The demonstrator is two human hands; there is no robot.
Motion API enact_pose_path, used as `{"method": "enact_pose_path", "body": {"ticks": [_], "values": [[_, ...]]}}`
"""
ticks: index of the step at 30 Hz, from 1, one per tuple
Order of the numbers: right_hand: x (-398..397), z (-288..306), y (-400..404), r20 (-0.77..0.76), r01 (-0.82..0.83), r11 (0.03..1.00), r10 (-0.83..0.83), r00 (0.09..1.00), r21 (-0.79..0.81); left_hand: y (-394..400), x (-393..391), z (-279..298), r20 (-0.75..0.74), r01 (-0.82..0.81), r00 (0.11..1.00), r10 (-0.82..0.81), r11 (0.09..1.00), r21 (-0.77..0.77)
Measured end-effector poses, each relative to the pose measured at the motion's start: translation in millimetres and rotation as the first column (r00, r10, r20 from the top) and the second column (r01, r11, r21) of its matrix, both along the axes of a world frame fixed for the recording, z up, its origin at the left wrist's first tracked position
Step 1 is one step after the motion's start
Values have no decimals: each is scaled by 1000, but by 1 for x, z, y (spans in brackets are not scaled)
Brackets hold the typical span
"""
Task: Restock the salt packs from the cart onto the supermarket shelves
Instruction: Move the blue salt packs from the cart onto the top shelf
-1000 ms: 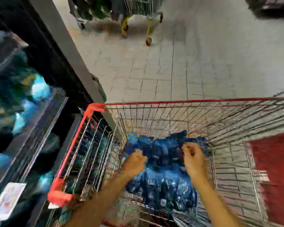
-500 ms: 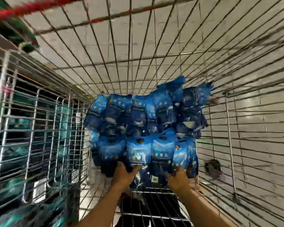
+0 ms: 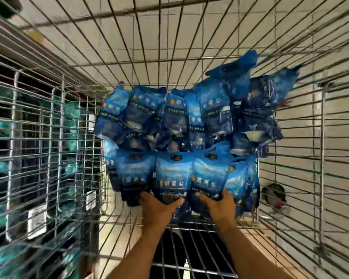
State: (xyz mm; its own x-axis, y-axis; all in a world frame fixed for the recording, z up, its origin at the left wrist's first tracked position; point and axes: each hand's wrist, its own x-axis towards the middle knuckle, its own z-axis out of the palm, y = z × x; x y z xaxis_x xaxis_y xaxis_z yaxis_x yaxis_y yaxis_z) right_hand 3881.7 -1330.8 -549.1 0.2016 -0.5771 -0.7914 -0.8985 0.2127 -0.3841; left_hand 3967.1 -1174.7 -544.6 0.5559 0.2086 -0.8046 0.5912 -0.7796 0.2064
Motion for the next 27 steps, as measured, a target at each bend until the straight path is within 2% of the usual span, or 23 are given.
{"method": "enact_pose_path", "body": {"ticks": [5,12,15,19,27], "values": [[0,6,7,83,95,995,-95,992,5,-7,-11,2,-30,9,999,-13,994,-110],[-18,35,-12,120,178,953,-212,970,244,1,5,32,-180,-98,982,49,957,-274],[-21,70,-16,147,212,925,-268,952,315,-1,27,70,-241,-127,969,49,938,-322],[-14,129,-26,202,163,944,-226,953,285,-2,54,134,-257,-148,965,47,908,-392],[30,277,-41,372,17,969,-111,922,246,15,88,286,-85,-115,993,83,856,-504]]}}
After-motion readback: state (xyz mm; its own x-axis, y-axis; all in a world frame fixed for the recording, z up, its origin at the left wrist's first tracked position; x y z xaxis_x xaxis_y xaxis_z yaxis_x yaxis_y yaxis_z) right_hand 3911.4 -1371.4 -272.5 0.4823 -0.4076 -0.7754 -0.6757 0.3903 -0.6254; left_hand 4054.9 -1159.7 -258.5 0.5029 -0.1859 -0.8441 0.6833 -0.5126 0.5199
